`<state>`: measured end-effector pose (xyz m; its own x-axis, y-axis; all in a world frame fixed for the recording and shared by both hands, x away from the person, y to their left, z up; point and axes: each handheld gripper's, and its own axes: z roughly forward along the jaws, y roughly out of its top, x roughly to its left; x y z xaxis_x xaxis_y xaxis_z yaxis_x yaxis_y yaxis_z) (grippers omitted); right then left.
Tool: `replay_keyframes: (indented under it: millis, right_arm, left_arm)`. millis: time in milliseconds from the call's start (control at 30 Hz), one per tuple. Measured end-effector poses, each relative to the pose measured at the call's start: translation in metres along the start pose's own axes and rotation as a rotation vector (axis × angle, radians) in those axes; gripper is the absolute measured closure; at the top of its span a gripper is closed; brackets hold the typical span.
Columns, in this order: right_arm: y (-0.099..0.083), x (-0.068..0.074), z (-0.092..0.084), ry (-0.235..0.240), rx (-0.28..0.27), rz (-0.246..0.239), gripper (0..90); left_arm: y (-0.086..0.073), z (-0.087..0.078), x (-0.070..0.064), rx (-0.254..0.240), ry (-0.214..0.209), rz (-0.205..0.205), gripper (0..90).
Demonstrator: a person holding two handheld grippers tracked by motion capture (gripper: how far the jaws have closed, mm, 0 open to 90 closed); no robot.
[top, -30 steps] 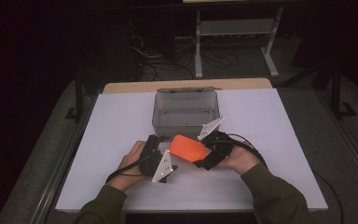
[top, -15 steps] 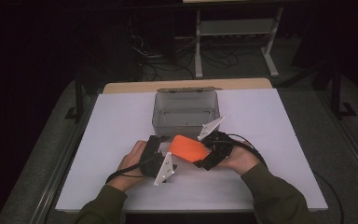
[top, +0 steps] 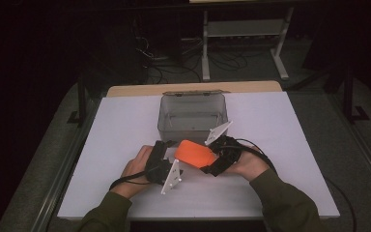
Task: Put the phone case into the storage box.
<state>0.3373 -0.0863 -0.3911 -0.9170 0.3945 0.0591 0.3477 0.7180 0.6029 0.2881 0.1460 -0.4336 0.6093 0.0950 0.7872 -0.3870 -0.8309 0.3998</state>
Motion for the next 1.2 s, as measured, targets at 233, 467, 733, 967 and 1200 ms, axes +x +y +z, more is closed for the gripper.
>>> replay_keyframes:
  millis: [233, 467, 733, 967, 1200]
  right_arm:
    - [0.0, 0.0, 0.0, -0.002, -0.001, -0.001, 14.8]
    - [0.0, -0.0002, 0.0, -0.002, -0.001, -0.002, 14.8]
    - [0.0001, 0.0001, 0.0003, -0.003, 0.0, -0.002, 14.8]
    - [0.0, -0.0001, 0.0002, -0.002, 0.001, -0.001, 14.8]
    - [0.0, -0.0003, 0.0001, -0.003, 0.0, 0.001, 14.8]
  left_arm:
    - [0.0019, -0.0002, -0.0011, 0.008, 0.017, 0.033, 0.0]
    - [0.0038, -0.0009, -0.0014, 0.019, 0.039, 0.074, 0.0]
    - [0.0056, -0.0001, -0.0044, 0.033, 0.059, 0.118, 0.0]
    - [0.006, 0.0007, -0.0064, 0.039, 0.073, 0.144, 0.0]
    - [0.0062, 0.0017, -0.0081, 0.045, 0.089, 0.169, 0.0]
